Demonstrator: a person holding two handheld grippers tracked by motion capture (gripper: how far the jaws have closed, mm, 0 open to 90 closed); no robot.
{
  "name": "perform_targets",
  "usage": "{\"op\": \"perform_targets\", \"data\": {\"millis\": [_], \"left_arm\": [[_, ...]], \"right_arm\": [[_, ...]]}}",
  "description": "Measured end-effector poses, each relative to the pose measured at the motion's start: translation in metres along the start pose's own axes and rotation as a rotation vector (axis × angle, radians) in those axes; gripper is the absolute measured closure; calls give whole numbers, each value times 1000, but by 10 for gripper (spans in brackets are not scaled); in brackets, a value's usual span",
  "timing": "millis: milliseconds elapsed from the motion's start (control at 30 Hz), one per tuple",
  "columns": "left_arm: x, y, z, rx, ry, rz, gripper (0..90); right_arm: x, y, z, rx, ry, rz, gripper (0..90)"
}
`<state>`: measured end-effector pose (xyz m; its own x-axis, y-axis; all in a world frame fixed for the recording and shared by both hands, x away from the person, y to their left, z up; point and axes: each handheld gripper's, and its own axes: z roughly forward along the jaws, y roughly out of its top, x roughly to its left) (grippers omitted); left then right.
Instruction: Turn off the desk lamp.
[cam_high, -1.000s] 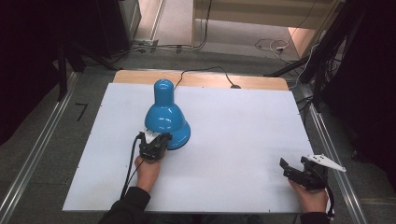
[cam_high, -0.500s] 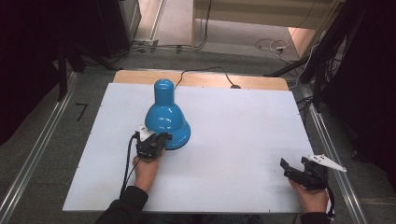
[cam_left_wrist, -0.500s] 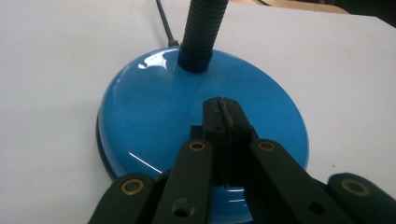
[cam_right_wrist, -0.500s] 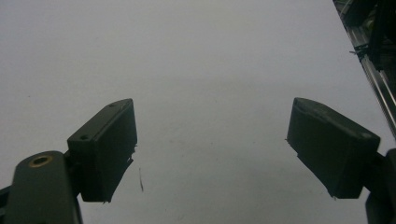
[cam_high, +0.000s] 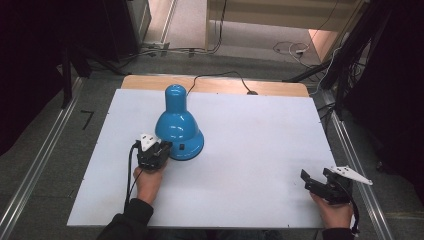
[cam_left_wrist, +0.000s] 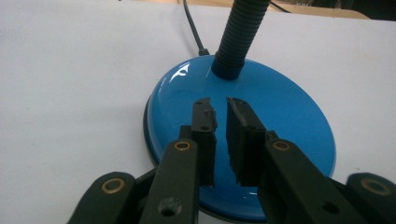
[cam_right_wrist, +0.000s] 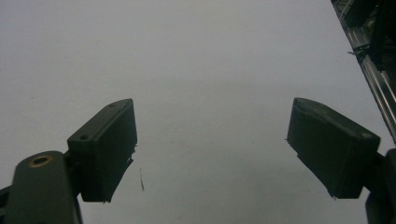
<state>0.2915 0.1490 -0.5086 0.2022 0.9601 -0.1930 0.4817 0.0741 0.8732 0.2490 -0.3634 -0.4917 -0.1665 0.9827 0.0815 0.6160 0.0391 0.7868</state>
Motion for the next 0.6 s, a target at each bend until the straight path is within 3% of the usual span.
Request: {"op": "perform_targets", "data": {"millis": [100, 300, 600], "left_arm": [[2, 1, -2, -4, 0, -10, 783], [3, 3, -5, -7, 4, -22, 582], [6, 6, -11, -7, 17, -11, 466]], "right_arm": [[-1, 0, 0, -3, -1, -2, 145], [-1, 0, -1, -7, 2, 2, 145], [-1, 0, -2, -7, 2, 2, 144]]}}
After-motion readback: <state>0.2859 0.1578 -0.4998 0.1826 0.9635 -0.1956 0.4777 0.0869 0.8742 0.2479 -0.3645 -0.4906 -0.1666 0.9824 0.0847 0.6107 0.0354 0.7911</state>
